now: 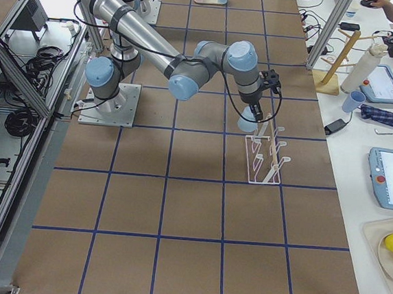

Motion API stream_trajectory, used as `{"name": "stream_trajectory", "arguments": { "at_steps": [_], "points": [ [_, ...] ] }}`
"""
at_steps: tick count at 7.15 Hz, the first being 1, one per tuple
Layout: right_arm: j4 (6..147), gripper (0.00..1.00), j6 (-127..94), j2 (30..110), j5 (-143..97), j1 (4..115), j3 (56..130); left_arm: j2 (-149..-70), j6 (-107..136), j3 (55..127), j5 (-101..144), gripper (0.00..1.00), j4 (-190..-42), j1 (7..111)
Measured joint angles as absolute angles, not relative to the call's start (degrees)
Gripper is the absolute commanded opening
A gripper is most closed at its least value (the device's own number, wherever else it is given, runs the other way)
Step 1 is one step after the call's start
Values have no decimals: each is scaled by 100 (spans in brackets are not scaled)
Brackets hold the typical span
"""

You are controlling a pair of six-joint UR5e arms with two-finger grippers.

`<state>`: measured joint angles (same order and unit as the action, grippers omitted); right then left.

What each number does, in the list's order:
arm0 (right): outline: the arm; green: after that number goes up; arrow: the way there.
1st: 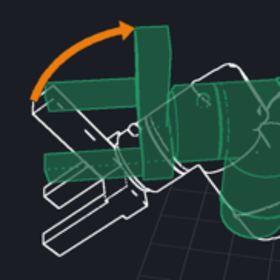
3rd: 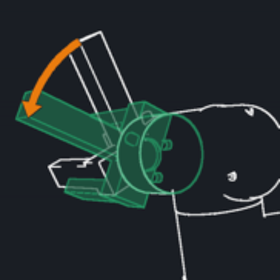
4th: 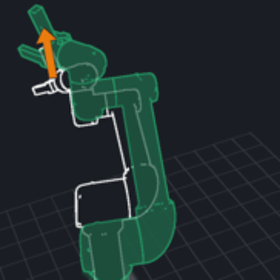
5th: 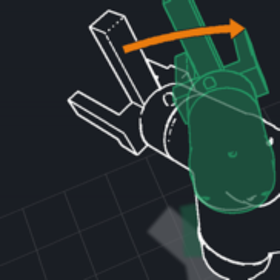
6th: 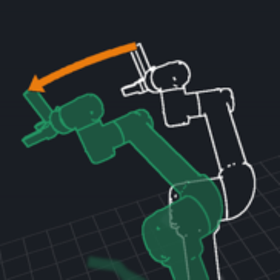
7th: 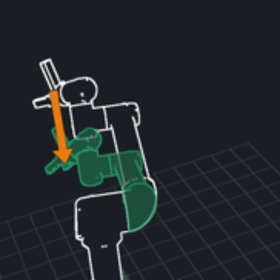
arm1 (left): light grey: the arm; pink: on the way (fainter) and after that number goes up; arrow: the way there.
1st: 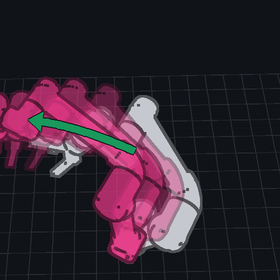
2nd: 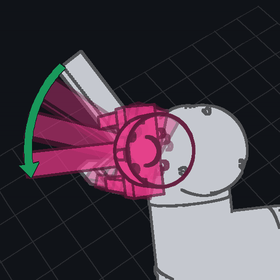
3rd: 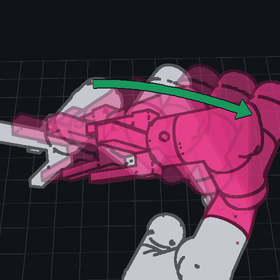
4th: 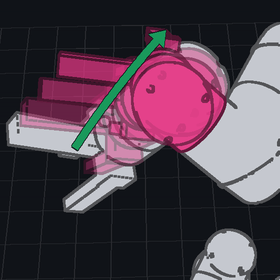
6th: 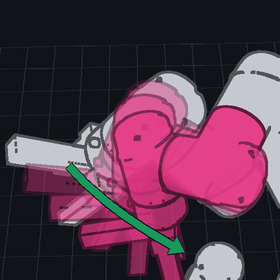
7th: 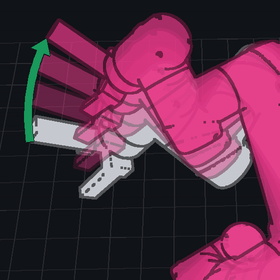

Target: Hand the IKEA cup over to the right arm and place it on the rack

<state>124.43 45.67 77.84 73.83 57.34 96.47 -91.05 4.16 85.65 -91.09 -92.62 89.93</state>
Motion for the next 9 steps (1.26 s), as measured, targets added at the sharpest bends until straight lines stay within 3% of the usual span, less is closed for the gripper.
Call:
{"name": "stream_trajectory", "arguments": {
  "at_steps": [9],
  "points": [
    [12990, 34, 4395, 7255, 7349, 5776, 9668, -9195, -157, 8351, -8751, 100, -9391, 8848]
  ]
}}
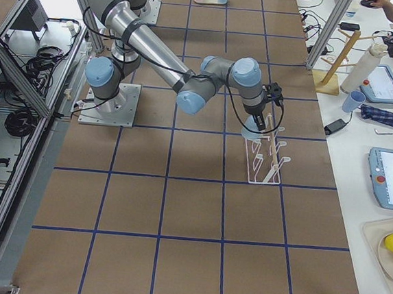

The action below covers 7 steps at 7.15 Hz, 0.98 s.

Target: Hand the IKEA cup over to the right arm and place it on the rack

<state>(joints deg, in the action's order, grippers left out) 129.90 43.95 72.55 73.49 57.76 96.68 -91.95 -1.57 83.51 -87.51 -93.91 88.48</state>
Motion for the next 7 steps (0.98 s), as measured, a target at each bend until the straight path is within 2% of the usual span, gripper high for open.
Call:
{"name": "stream_trajectory", "arguments": {
  "at_steps": [4, 5, 6, 7],
  "points": [
    [12996, 35, 4394, 7071, 7352, 5783, 9676, -9264, 153, 8278, -8771, 100, -9594, 8846],
    [12998, 40, 4395, 7029, 7352, 5783, 9677, -9272, 177, 8268, -8781, 100, -9596, 8857],
    [12999, 68, 4394, 6989, 7352, 5783, 9677, -9272, 183, 8277, -8791, 100, -9586, 8883],
    [12999, 85, 4394, 6971, 7350, 5783, 9677, -9271, 183, 8291, -8793, 100, -9575, 8920]
  ]
}}
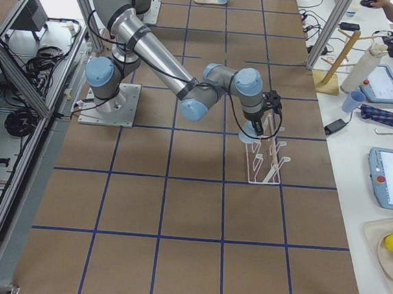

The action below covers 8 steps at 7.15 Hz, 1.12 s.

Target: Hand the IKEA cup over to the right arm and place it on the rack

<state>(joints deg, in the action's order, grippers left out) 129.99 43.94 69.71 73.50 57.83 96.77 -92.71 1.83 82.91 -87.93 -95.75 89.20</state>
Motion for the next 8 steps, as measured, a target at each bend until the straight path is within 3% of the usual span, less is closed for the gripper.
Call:
{"name": "stream_trajectory", "arguments": {
  "at_steps": [1, 5, 8],
  "points": [
    [13001, 99, 4393, 6965, 7344, 5783, 9677, -9268, 179, 8291, -8791, 100, -9568, 8948],
    [12972, 100, 4167, 7059, 7375, 5799, 9649, -9251, 192, 8300, -8781, 100, -9570, 8971],
    [12014, 100, 3810, 7849, 7662, 5912, 9577, -9245, 200, 8136, -8806, 100, -9613, 8869]
  ]
}}
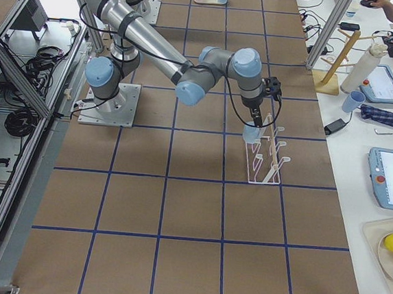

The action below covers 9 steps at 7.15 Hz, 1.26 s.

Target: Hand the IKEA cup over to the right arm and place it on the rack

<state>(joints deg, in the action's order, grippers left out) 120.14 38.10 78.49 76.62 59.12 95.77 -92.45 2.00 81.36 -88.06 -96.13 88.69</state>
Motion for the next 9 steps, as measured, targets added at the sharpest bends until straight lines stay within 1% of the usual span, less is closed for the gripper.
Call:
{"name": "stream_trajectory", "arguments": {
  "at_steps": [2, 3, 7, 9],
  "points": [
    [10623, 100, 2869, 8599, 7968, 6152, 9397, -9275, 209, 8142, -8805, 100, -9605, 8878],
    [10088, 100, 2240, 8896, 8237, 6465, 9350, -9272, 197, 8152, -8796, 100, -9605, 8878],
    [9158, 100, -45, 9433, 9017, 8238, 9395, -9257, 133, 8170, -8782, 100, -9611, 8875],
    [8650, 100, -583, 9725, 9038, 8688, 9434, -9258, 132, 8170, -8764, 100, -9607, 8876]
  ]
}}
